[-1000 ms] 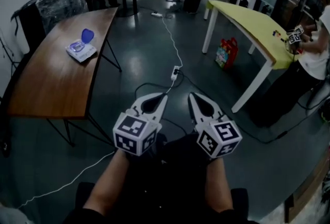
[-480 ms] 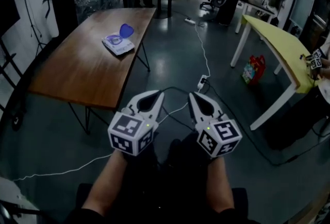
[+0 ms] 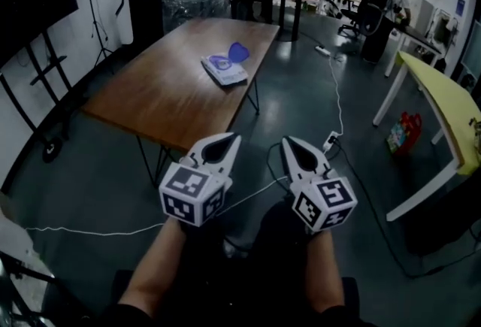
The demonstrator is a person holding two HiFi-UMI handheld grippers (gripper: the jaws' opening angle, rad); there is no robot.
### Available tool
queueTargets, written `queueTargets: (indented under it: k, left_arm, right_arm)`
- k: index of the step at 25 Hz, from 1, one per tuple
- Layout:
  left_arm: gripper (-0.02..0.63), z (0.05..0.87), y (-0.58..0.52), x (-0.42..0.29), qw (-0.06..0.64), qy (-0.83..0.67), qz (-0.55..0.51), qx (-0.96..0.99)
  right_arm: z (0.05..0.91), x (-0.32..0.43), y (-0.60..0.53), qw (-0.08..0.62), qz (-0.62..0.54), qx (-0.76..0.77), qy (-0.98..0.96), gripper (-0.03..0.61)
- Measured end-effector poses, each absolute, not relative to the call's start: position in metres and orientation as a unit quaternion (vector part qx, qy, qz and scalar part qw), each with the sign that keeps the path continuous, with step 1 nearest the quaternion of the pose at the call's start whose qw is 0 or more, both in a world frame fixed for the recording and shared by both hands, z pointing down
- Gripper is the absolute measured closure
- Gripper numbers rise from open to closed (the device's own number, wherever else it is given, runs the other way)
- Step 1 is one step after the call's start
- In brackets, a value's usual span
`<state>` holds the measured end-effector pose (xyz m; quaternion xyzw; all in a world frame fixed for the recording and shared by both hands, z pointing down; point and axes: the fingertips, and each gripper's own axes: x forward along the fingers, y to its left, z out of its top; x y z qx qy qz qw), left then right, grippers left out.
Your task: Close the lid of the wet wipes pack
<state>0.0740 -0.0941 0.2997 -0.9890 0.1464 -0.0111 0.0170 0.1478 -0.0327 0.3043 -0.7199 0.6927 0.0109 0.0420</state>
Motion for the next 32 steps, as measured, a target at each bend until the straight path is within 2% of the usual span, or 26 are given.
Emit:
queueTargets:
  k: [11, 19, 32]
  left_arm:
    - [0.606, 0.291, -0.129, 0.036, 0.026, 0.200, -0.021, -0.979]
    - [0.607, 0.283, -0.174, 0.036, 0.034, 0.221, -0.032, -0.974]
    - [0.607, 0.259, -0.284, 0.095, 0.074, 0.206, -0.068, -0.973]
  right_arm:
    - [0.289, 0.122, -0.069, 0.038, 0.032, -0.690, 0.722, 0.578]
    - [0.279, 0.124, -0.108, 0.016, 0.040, -0.682, 0.730, 0.578]
    - [0.261, 0.175, -0.232, -0.015, 0.046, -0.664, 0.747, 0.578]
